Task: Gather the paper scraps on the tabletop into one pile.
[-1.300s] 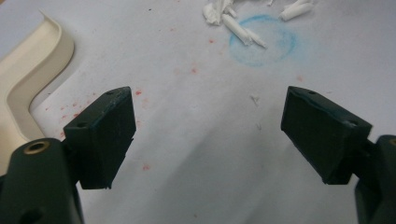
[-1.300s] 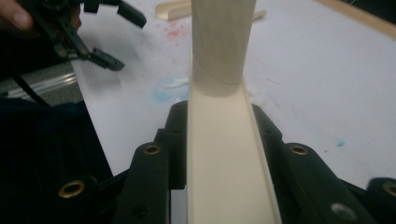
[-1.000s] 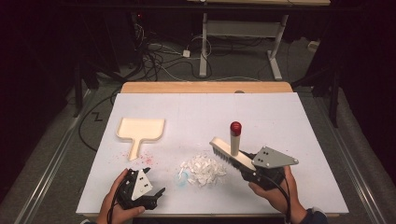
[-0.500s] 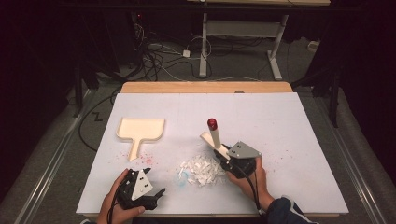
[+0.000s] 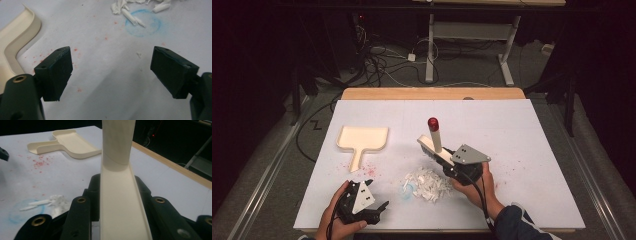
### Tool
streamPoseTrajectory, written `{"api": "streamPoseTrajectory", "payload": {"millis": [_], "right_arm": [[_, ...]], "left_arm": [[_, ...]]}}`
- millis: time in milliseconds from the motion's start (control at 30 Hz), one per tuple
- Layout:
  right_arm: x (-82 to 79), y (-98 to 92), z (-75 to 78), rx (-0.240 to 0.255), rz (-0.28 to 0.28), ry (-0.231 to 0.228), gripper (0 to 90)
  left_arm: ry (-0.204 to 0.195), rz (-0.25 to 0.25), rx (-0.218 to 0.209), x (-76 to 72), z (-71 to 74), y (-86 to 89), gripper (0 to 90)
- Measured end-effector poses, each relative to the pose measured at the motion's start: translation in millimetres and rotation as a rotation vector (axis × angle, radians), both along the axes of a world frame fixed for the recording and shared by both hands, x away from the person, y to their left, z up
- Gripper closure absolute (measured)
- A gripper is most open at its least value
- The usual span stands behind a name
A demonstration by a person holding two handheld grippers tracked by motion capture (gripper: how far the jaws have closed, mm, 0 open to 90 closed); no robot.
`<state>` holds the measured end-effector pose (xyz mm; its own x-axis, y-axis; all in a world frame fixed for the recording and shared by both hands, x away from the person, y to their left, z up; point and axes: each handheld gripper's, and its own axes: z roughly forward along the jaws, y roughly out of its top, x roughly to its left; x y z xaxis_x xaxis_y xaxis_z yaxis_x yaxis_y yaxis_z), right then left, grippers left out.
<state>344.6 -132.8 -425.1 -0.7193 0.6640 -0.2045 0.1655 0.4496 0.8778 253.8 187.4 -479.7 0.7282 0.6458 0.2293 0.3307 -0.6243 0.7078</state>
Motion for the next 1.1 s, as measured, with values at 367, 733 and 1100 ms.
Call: {"api": "streamPoseTrajectory", "payload": {"millis": [367, 733, 1100], "right_arm": [[47.4, 1.6, -27.2, -0.085, 0.094, -0.027, 68.1], [5.5, -9.6, -28.9, -0.061, 0.352, 0.019, 68.0], [-18.0, -33.0, -2.8, -0.069, 0.22, 0.014, 68.0]], "left_arm": [[0.011, -0.006, 0.012, 2.7, -2.3, -3.1, 17.2], [0.015, -0.011, 0.021, 1.2, -1.9, -2.5, 17.2], [0.008, -0.009, 0.022, 1.0, -2.0, -3.3, 17.2]]}}
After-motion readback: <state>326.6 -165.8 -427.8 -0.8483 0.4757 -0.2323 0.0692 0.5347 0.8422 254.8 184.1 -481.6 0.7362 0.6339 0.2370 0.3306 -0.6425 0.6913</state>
